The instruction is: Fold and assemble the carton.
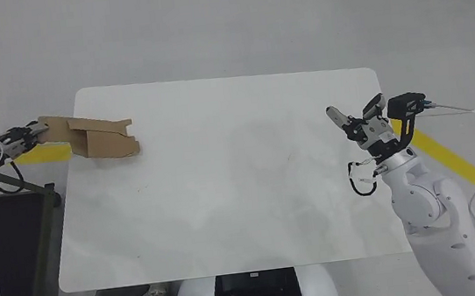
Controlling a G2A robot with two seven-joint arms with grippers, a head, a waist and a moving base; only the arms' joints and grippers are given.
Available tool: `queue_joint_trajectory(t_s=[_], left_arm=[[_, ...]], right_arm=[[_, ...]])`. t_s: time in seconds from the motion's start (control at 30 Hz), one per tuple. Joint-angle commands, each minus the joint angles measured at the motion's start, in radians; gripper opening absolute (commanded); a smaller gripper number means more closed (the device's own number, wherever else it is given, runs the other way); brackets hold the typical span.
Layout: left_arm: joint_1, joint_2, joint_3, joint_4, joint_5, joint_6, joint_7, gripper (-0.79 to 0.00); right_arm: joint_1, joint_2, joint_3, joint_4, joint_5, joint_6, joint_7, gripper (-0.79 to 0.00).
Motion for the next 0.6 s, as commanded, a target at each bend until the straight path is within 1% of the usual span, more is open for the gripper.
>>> queue_joint_trajectory(t_s=[0.0, 0.13, 0.3, 0.43, 0.57], left_arm=[[0.003, -0.003, -0.004, -0.036, -0.040, 0.028, -0.024, -0.785], [0.023, -0.012, 0.010, -0.130, -0.095, 0.052, -0.048, -0.785], [0.052, -0.025, 0.037, -0.255, -0.213, 0.109, -0.105, -0.785], [0.078, -0.030, 0.070, -0.365, -0.289, 0.150, -0.146, -0.785], [0.103, -0.031, 0.106, -0.473, -0.345, 0.170, -0.166, -0.785]], right_arm=[[0.000, 0.000, 0.000, 0.000, 0.000, 0.000, 0.000, 0.000], [0.000, 0.000, 0.000, 0.000, 0.000, 0.000, 0.000, 0.000], [0.000, 0.000, 0.000, 0.000, 0.000, 0.000, 0.000, 0.000], [0.000, 0.000, 0.000, 0.000, 0.000, 0.000, 0.000, 0.000], [0.000, 0.000, 0.000, 0.000, 0.000, 0.000, 0.000, 0.000]])
